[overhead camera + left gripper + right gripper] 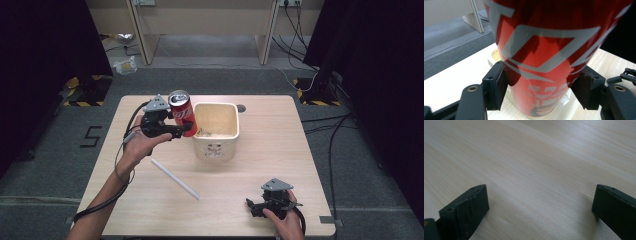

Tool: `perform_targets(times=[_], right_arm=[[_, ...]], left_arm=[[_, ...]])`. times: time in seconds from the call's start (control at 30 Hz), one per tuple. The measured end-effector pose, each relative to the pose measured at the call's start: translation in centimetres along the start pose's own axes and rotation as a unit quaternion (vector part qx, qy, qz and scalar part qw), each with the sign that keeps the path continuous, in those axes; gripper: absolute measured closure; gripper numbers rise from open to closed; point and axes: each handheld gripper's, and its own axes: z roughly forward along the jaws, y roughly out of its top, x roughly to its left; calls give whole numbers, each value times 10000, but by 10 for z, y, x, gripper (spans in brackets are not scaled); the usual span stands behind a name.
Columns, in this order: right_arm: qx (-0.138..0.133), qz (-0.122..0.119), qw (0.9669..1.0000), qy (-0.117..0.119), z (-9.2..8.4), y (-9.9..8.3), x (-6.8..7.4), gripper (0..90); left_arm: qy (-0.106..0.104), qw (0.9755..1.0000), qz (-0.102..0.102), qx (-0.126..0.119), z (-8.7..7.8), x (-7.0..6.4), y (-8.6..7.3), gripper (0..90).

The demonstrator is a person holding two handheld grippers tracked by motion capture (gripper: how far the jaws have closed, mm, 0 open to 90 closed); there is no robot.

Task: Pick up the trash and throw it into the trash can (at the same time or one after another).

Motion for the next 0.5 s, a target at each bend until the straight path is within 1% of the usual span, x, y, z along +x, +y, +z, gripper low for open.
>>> perform_targets(times=[0.03, 0.1, 0.13, 0.23, 0.37, 0.4, 0.43, 0.5], right_arm=[[2, 4, 10000, 1, 0, 0, 0, 8], [4, 5, 10000, 1, 0, 0, 0, 8], [8, -2, 10000, -3, 0, 0, 0, 8], [6, -11, 10000, -8, 0, 0, 0, 8], [2, -16, 10000, -10, 0, 0, 0, 8], [3, -15, 10000, -9, 0, 0, 0, 8], [14, -14, 10000, -8, 0, 0, 0, 8], [2, -17, 10000, -10, 0, 0, 0, 8]], left_arm=[[-12, 10000, -32, -3, 4, 0, 2, 341], [-18, 10000, -45, -6, 6, 0, 3, 341], [-27, 10000, -59, -4, 10, 1, 5, 340], [-38, 10000, -72, 7, 15, 1, 7, 340], [-75, 9999, -144, 30, 27, 3, 11, 340], [-75, 9999, -144, 30, 27, 3, 11, 340], [-91, 9998, -173, 27, 33, 4, 12, 340], [-97, 9998, -187, 44, 35, 4, 12, 340]])
